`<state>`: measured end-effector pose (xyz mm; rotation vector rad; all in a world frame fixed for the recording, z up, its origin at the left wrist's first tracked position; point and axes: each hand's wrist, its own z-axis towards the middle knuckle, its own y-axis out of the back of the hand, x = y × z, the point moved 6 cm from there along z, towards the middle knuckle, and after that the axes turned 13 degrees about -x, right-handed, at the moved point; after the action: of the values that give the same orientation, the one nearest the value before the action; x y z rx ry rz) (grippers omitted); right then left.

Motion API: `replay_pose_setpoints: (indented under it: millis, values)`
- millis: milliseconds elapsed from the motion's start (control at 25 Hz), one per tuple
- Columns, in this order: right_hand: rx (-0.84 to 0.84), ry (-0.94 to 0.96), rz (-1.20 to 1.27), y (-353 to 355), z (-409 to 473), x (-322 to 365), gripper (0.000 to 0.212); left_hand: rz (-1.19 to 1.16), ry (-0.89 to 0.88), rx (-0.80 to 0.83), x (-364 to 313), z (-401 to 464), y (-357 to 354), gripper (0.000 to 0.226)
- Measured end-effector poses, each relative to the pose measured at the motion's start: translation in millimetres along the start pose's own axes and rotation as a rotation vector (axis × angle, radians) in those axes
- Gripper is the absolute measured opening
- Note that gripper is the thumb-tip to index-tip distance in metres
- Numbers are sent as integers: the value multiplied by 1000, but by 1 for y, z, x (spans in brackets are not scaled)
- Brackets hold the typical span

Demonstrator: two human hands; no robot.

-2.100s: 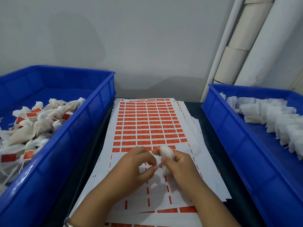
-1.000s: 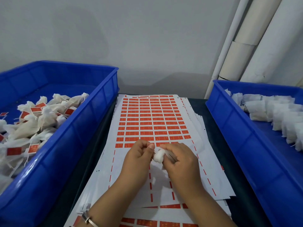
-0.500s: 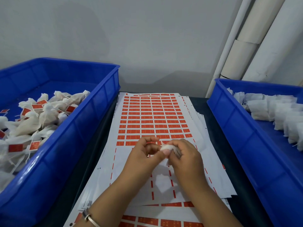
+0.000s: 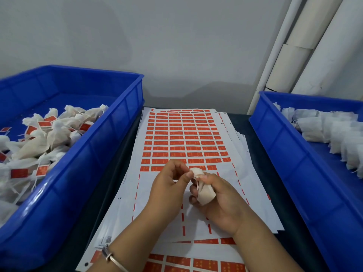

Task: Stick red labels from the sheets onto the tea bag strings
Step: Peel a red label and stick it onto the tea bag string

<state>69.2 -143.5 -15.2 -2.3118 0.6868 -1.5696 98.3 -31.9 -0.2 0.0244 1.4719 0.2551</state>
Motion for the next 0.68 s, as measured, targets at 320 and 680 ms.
replay_pose_setpoints:
  millis: [320,680]
  values:
    - [-127,139,-242,11,6,5,20,176,-253,72,-14,-5,3,24]
    - [-240,195,-433,12,4,4,14,366,-301,153,-7,-1,-2,19]
